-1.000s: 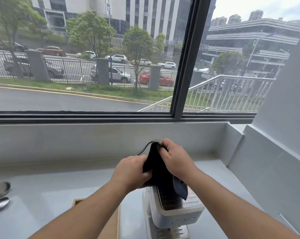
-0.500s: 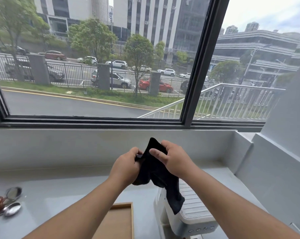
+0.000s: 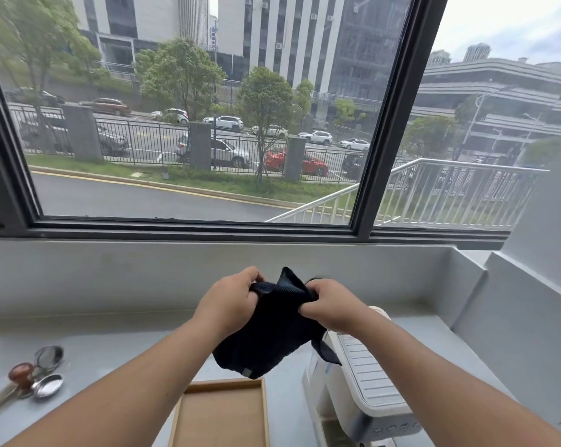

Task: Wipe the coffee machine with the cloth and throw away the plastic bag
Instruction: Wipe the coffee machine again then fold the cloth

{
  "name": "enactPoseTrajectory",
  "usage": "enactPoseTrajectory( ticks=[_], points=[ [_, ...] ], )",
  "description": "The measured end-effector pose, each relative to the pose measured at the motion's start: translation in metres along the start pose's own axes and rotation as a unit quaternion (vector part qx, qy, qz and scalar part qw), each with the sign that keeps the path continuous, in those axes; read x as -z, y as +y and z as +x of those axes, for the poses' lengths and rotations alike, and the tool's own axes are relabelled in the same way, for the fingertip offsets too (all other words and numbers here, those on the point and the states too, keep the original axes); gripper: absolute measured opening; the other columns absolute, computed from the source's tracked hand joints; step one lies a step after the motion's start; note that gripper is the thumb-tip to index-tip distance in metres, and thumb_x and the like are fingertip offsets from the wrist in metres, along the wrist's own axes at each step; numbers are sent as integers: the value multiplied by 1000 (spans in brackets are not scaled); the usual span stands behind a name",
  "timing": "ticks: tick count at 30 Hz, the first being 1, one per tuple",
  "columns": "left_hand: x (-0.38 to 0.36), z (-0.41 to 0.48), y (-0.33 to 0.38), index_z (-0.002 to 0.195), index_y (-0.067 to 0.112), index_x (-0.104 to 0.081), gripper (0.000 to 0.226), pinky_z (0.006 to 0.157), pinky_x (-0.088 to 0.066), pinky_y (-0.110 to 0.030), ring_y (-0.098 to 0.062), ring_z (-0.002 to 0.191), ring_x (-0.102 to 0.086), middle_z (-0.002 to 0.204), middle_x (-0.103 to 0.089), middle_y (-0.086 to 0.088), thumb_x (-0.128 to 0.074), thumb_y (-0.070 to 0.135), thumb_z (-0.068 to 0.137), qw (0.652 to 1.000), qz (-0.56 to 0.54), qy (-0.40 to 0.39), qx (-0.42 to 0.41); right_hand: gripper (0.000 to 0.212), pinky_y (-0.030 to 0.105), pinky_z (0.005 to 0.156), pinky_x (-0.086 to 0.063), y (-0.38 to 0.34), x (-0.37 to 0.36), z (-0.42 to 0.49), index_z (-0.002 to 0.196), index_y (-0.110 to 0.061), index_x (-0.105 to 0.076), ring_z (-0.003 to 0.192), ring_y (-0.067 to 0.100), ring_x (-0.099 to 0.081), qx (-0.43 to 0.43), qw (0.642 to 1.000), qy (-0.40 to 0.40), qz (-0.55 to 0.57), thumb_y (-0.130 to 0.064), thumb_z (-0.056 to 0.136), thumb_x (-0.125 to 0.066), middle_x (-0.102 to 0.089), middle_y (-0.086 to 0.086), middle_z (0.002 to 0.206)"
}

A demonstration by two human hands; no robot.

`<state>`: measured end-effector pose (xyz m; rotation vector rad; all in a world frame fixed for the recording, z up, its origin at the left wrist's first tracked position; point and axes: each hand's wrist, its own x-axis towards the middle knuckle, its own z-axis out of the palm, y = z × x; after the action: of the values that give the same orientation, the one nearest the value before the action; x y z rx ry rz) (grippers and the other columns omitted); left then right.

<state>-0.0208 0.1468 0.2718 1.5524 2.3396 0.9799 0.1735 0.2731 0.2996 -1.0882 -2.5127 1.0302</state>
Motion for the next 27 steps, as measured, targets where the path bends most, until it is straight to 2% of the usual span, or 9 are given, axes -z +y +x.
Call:
enactPoseTrajectory(
  ticks=[3, 6, 9, 12, 14, 18, 21, 25, 27],
  points=[
    [10, 2, -12, 83, 38, -52, 15, 60, -45, -34, -21, 78, -61, 75, -64, 10, -49, 27, 94, 1000, 24, 18, 2, 17, 31, 66, -46, -9, -1, -3, 91, -7, -65, 69, 16, -59, -9, 989, -34, 143, -15, 77, -61, -62, 0, 76],
    [15, 4, -25, 85, 32, -54, 17, 61, -48, -35, -22, 78, -62, 76, -65, 9, -51, 42, 97, 998, 37, 54, 19, 20, 31, 72, -50, -19, -5, -7, 102, -10, -66, 80, 19, -66, 1, 956, -93, 278, -12, 83, -57, -70, 4, 86],
    [14, 3, -36, 83, 31, -53, 34, 59, -46, -35, -16, 76, -61, 79, -64, 12, -50, 60, 99, 995, 30, 90, 33, 22, 36, 76, -55, -28, -10, -7, 115, -11, -64, 88, 26, -70, -9, 934, -113, 339, -12, 98, -50, -74, 12, 97],
    [11, -2, -45, 89, 34, -53, 38, 59, -44, -33, -10, 77, -61, 85, -63, 14, -47, 71, 96, 993, 15, 107, 44, 26, 48, 102, -55, -34, -16, -4, 129, -19, -63, 110, 33, -72, -26, 917, -97, 385, -22, 106, -49, -75, 16, 119],
    [8, -8, -51, 97, 35, -54, 44, 59, -43, -32, -9, 79, -61, 90, -63, 14, -44, 78, 93, 993, 22, 101, 55, 27, 53, 104, -54, -38, -19, -2, 131, -21, -62, 113, 35, -71, -35, 903, -81, 420, -27, 107, -50, -75, 16, 121],
    [1, -22, -59, 85, 29, -58, 74, 64, -48, -35, -15, 78, -62, 82, -66, 11, -20, 92, 81, 993, 42, 31, 108, 23, 50, 84, -63, -41, -19, 2, 127, -26, -63, 104, 36, -75, -61, 870, -50, 487, -31, 107, -51, -78, 15, 113],
    [-7, -27, -57, 90, 24, -72, 95, 86, -55, -39, -16, 85, -69, 90, -76, 6, -9, 93, 78, 986, -26, -68, 149, 31, 50, 85, -61, -41, -18, 6, 133, -23, -59, 108, 38, -73, -72, 845, -43, 528, -36, 106, -52, -75, 18, 120],
    [-16, -33, -50, 108, 23, -77, 107, 98, -46, -42, -12, 102, -69, 114, -75, 2, -17, 102, 69, 940, -208, -163, 217, 43, 53, 94, -59, -45, -16, 10, 139, -14, -56, 113, 40, -71, -79, 820, -43, 565, -40, 105, -51, -72, 21, 126],
    [-17, -33, -46, 116, 23, -76, 110, 105, -42, -43, -13, 113, -66, 123, -73, 1, -25, 106, 64, 914, -276, -179, 239, 51, 51, 88, -61, -50, -15, 9, 138, -5, -58, 113, 41, -71, -89, 806, -62, 582, -43, 105, -50, -71, 23, 126]
  ],
)
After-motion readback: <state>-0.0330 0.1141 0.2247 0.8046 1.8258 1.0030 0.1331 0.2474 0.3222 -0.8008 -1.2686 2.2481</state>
